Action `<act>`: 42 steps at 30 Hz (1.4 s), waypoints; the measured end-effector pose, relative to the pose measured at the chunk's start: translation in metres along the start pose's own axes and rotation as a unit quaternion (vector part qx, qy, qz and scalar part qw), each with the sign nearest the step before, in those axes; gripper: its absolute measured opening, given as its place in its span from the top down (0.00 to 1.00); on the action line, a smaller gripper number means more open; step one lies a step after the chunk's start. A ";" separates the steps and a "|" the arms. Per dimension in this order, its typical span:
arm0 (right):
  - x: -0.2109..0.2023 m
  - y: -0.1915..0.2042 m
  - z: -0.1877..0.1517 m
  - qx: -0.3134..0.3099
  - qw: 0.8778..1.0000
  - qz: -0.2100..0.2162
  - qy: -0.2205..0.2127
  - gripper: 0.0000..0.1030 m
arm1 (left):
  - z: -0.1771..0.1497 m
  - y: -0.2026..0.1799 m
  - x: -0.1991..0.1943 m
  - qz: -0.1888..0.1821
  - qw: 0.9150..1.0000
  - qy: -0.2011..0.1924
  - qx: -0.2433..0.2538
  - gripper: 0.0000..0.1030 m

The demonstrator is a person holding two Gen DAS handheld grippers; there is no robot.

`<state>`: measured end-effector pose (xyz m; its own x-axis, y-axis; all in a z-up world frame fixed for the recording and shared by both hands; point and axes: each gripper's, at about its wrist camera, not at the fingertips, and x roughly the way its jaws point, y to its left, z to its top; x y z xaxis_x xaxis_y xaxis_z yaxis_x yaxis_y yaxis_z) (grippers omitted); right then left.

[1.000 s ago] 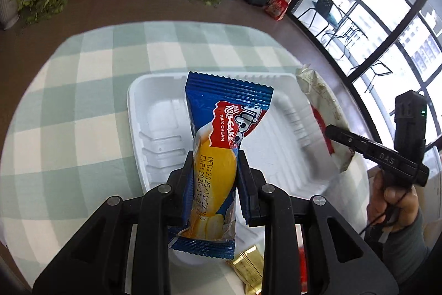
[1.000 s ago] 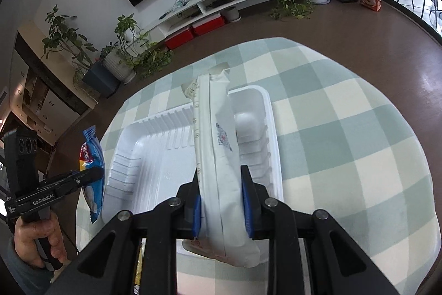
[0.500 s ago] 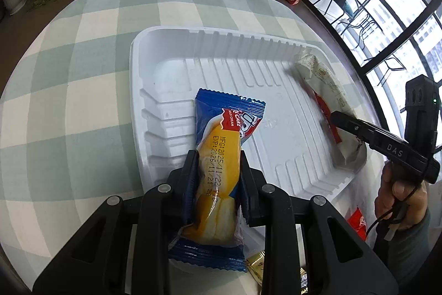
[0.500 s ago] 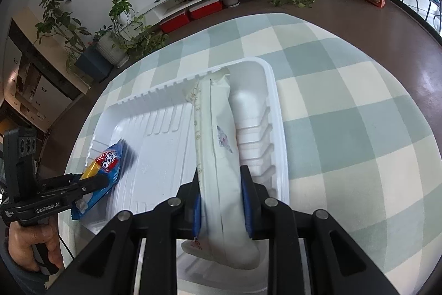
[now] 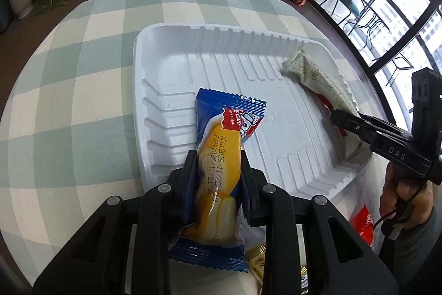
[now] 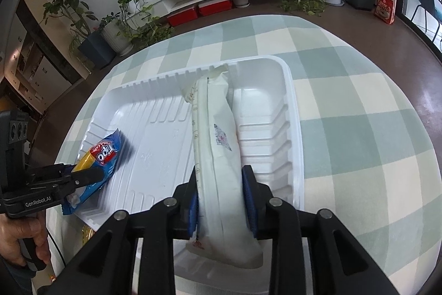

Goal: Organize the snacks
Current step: 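Carry both packets over the white tray and release them inside, then withdraw both tools from the tray back toward the snack pile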

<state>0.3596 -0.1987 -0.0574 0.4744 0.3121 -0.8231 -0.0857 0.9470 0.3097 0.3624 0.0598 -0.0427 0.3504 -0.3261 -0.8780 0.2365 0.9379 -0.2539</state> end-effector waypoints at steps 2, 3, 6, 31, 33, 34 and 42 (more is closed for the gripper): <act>-0.005 -0.001 0.000 -0.002 1.000 -0.001 -0.008 0.57 | 0.001 -0.001 0.000 0.005 1.000 -0.001 0.002 0.75; -0.007 -0.001 0.001 -0.003 1.000 -0.001 -0.012 0.55 | 0.001 -0.002 0.002 0.005 1.000 0.000 0.001 0.75; -0.013 -0.002 0.002 -0.006 1.000 -0.001 -0.025 0.51 | 0.000 -0.002 -0.002 0.006 1.000 -0.004 0.002 0.74; -0.191 -0.026 -0.118 0.044 0.976 0.014 -0.215 0.18 | -0.193 -0.026 -0.158 0.027 0.989 -0.112 0.088 0.01; -0.186 -0.019 -0.152 0.059 0.980 0.035 -0.185 0.18 | -0.214 -0.032 -0.160 0.023 0.989 -0.112 0.098 0.01; -0.183 -0.015 -0.166 0.069 0.982 0.045 -0.169 0.18 | -0.222 -0.036 -0.161 0.020 0.988 -0.109 0.104 0.01; -0.166 0.020 -0.245 0.080 0.993 0.054 -0.067 0.18 | -0.228 -0.050 -0.151 0.051 0.985 -0.092 0.139 0.01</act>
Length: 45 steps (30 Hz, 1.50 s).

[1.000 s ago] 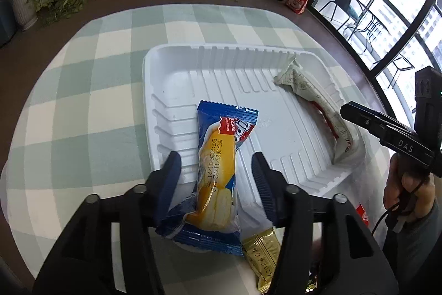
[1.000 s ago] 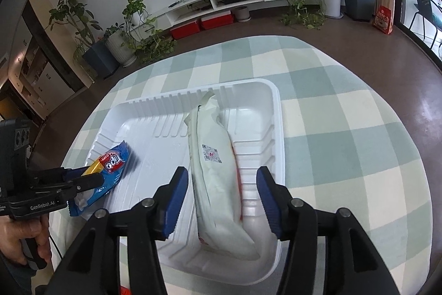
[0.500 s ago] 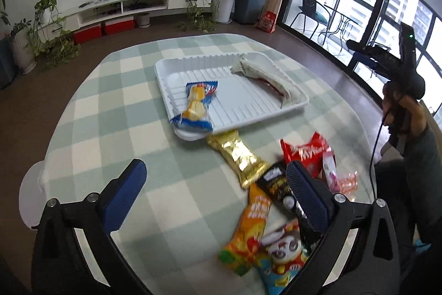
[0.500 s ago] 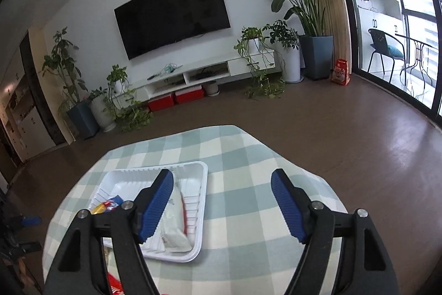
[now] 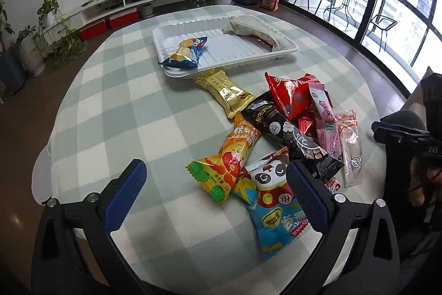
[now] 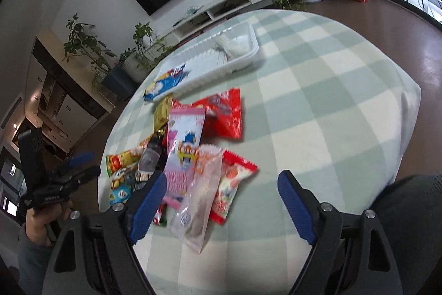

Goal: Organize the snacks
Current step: 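Withdraw both tools from the tray back toward the snack pile, then grasp the orange stick snack with left tool while right tool grasps clear orange-print packet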

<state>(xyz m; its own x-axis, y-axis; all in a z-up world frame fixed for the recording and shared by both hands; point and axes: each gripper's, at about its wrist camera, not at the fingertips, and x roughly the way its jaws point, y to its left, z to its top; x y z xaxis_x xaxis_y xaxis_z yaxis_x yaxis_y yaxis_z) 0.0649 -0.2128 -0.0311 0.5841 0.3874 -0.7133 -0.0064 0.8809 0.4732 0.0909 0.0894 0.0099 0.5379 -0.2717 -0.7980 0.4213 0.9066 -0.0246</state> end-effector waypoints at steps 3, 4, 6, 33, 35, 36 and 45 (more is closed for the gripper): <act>0.006 0.009 -0.010 -0.006 1.000 0.000 0.013 0.18 | 0.010 -0.009 0.007 -0.007 0.999 0.009 0.032 0.01; 0.007 0.013 -0.012 -0.010 1.000 0.001 0.015 0.18 | 0.013 -0.012 0.011 -0.006 0.999 0.018 0.046 0.01; 0.008 0.017 -0.019 -0.019 1.000 0.000 0.020 0.18 | 0.016 -0.016 0.021 -0.003 0.997 0.034 0.064 0.01; 0.023 0.032 -0.021 -0.039 0.998 -0.033 0.047 0.44 | 0.042 -0.019 0.106 -0.028 0.964 0.193 0.180 0.65; 0.025 0.032 -0.019 -0.036 0.997 -0.037 0.049 0.44 | 0.042 -0.020 0.108 -0.028 0.963 0.195 0.182 0.65; 0.026 0.032 -0.019 -0.035 0.997 -0.040 0.051 0.44 | 0.043 -0.020 0.109 -0.028 0.962 0.198 0.184 0.65; 0.037 0.034 -0.010 -0.042 0.995 -0.062 0.061 0.51 | 0.046 -0.026 0.116 -0.029 0.960 0.207 0.184 0.69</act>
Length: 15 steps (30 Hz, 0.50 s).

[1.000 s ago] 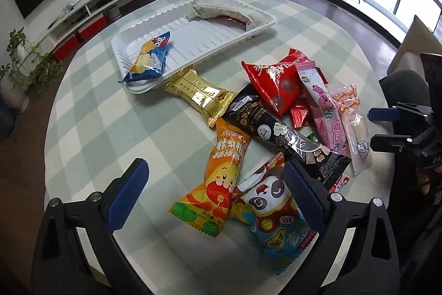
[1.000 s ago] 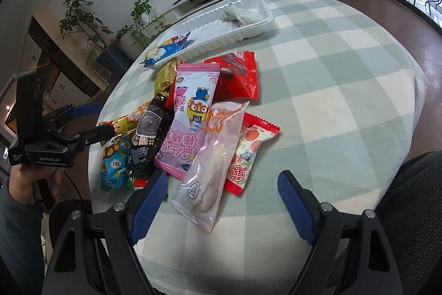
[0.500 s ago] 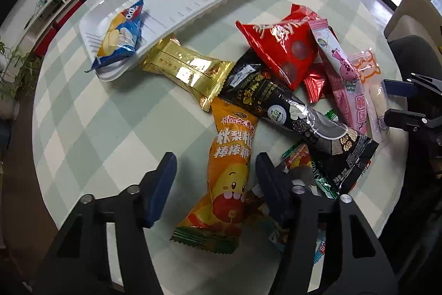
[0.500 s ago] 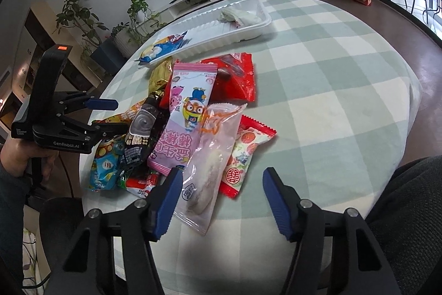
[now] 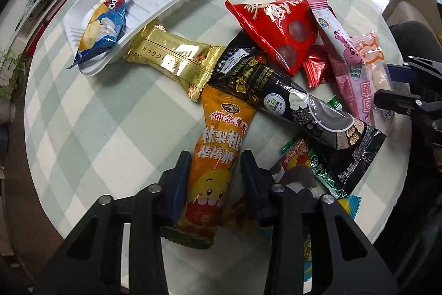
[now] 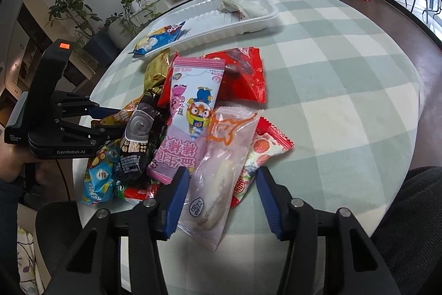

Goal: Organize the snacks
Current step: 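Grasp the orange stick snack with left tool while right tool grasps clear orange-print packet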

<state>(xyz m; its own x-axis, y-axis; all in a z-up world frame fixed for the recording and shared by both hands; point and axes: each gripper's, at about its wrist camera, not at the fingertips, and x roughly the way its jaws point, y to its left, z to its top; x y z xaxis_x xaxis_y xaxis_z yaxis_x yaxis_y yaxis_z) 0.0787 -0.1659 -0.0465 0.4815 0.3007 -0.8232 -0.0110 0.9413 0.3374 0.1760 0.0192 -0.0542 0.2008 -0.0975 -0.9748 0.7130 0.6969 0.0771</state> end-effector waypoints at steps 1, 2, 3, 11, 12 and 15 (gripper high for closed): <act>0.000 0.000 0.000 -0.002 1.000 -0.002 0.000 0.54 | 0.001 -0.001 0.000 0.002 1.000 -0.001 0.000 0.69; 0.001 0.000 0.001 -0.004 1.000 -0.003 0.000 0.58 | 0.002 -0.002 0.001 0.003 1.000 -0.003 0.000 0.70; 0.001 0.000 0.001 -0.007 1.000 -0.004 0.002 0.60 | 0.000 -0.003 0.001 0.002 1.000 -0.004 0.000 0.70; 0.006 0.011 0.000 -0.042 0.999 -0.022 0.012 0.64 | -0.003 -0.011 -0.001 -0.002 1.000 0.007 0.003 0.70; 0.006 0.011 0.001 -0.044 0.999 -0.022 0.013 0.64 | -0.001 -0.012 -0.001 -0.001 1.000 0.008 0.004 0.70; 0.006 0.011 0.001 -0.046 0.999 -0.022 0.016 0.64 | 0.001 -0.012 -0.001 -0.002 1.000 0.006 0.001 0.70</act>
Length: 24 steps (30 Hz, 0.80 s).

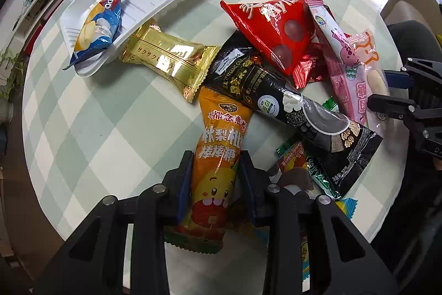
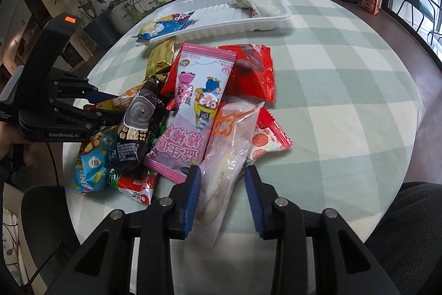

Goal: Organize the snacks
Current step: 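Grasp the orange stick snack with left tool while right tool grasps clear orange-print packet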

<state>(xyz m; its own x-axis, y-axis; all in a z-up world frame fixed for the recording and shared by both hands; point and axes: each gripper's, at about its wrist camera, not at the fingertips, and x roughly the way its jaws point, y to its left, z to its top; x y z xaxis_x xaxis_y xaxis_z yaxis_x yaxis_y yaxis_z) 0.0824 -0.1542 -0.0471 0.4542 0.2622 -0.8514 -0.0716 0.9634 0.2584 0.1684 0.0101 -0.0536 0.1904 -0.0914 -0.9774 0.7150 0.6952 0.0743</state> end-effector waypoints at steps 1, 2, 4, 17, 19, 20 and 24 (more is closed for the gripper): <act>0.000 0.001 0.000 -0.003 1.000 -0.001 0.000 0.66 | 0.000 0.000 -0.001 0.001 1.000 -0.003 -0.001 0.70; 0.000 0.000 0.000 -0.004 1.000 0.003 0.000 0.73 | 0.000 -0.001 -0.001 0.003 1.000 -0.004 0.001 0.70; 0.000 -0.003 -0.001 0.001 1.000 0.011 0.002 0.78 | -0.003 -0.002 -0.003 0.010 1.000 -0.009 0.001 0.72; -0.008 -0.015 -0.001 0.034 0.998 0.051 -0.001 0.83 | -0.022 0.001 -0.014 0.015 0.999 -0.045 -0.017 0.81; -0.011 -0.018 -0.001 0.039 0.998 0.054 -0.004 0.83 | -0.025 0.004 -0.016 0.012 0.998 -0.051 -0.024 0.81; -0.012 -0.019 -0.001 0.041 0.998 0.055 -0.005 0.83 | -0.027 0.007 -0.019 0.011 0.998 -0.055 -0.029 0.81; -0.016 -0.024 0.000 0.055 0.997 0.060 -0.010 0.83 | -0.034 0.015 -0.027 0.001 0.996 -0.072 -0.051 0.81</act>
<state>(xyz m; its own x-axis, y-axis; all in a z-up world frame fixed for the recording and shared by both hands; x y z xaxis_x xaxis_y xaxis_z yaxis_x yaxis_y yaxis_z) 0.0768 -0.1818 -0.0401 0.4666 0.3722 -0.8024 -0.0297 0.9133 0.4063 0.1515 0.0475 -0.0330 0.2914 -0.1874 -0.9381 0.6446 0.7630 0.0478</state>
